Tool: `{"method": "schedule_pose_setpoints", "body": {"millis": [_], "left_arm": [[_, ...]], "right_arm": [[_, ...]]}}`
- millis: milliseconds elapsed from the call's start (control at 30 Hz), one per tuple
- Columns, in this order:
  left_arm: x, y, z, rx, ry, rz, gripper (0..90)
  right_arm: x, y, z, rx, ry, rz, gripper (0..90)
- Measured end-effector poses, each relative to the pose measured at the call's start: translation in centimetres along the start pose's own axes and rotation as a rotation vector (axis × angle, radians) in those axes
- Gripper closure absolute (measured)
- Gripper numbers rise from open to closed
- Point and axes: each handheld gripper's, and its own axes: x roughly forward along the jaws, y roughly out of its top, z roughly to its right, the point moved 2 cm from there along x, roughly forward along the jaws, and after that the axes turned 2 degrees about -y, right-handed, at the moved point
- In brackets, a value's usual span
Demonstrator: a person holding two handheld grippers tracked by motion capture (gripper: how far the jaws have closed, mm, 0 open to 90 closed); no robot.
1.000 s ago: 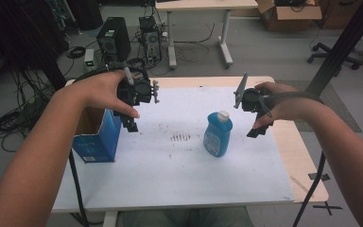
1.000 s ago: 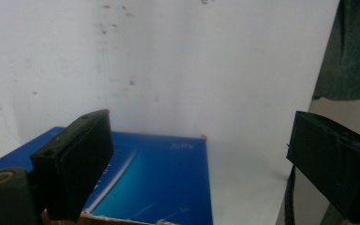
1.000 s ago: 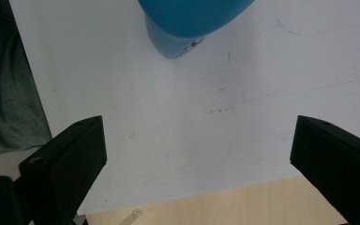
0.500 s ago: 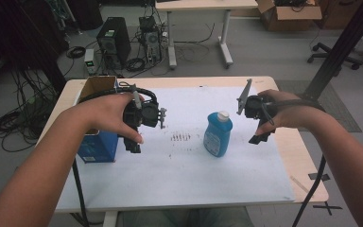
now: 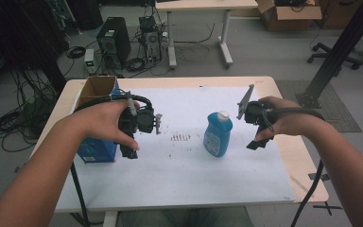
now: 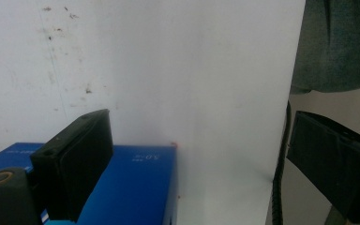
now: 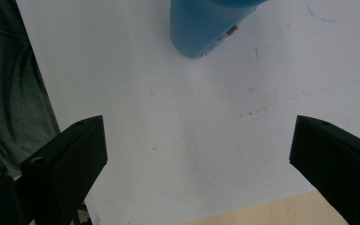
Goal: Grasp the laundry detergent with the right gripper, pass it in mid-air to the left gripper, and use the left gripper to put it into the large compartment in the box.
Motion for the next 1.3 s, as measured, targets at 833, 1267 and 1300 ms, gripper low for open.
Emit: {"method": "schedule_pose_setpoints", "body": {"millis": [833,1267,1300], "left_arm": [[1.0,-0.3,0.4,0.002,-0.037,-0.017,7.3],[1.3,-0.3,0.5,-0.004,-0.044,-0.015,7.0],[1.3,-0.3,0.5,-0.004,-0.044,-0.015,7.0]], "right_arm": [[2.2,-0.4,-1.7,0.174,-0.028,0.154,4.2],[4.1,-0.7,-2.4,0.273,-0.09,0.299,4.0],[4.1,-0.7,-2.4,0.273,-0.09,0.299,4.0]]}}
